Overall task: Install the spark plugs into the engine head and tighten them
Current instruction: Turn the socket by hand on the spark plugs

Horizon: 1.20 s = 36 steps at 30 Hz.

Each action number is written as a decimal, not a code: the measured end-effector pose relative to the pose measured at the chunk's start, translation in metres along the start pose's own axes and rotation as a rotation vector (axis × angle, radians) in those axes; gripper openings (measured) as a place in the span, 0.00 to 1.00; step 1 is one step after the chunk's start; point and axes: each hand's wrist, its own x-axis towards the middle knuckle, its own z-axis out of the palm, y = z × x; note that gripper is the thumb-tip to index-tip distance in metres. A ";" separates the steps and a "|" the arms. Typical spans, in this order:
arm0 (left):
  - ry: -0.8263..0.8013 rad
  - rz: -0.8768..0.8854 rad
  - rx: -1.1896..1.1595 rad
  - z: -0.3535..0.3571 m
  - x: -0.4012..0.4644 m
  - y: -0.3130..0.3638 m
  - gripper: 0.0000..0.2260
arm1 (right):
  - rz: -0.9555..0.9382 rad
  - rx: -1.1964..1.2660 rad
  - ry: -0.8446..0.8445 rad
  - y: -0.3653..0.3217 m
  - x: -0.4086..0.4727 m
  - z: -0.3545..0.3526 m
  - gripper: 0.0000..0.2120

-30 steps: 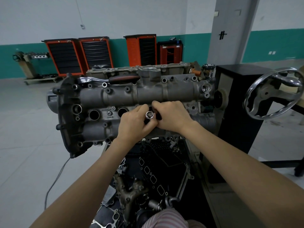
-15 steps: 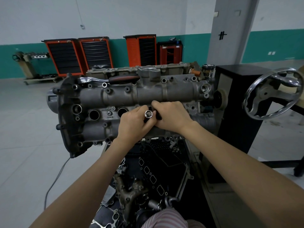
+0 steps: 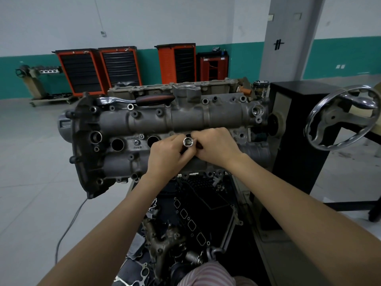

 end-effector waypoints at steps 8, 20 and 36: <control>-0.028 -0.041 -0.004 -0.001 0.000 0.001 0.16 | -0.029 -0.018 -0.040 0.001 0.000 0.000 0.08; -0.025 -0.038 0.000 -0.004 -0.002 -0.001 0.16 | -0.015 -0.014 -0.020 -0.003 -0.001 -0.003 0.09; -0.018 -0.026 0.022 -0.002 0.000 0.001 0.18 | 0.006 0.030 0.007 -0.003 -0.001 -0.004 0.06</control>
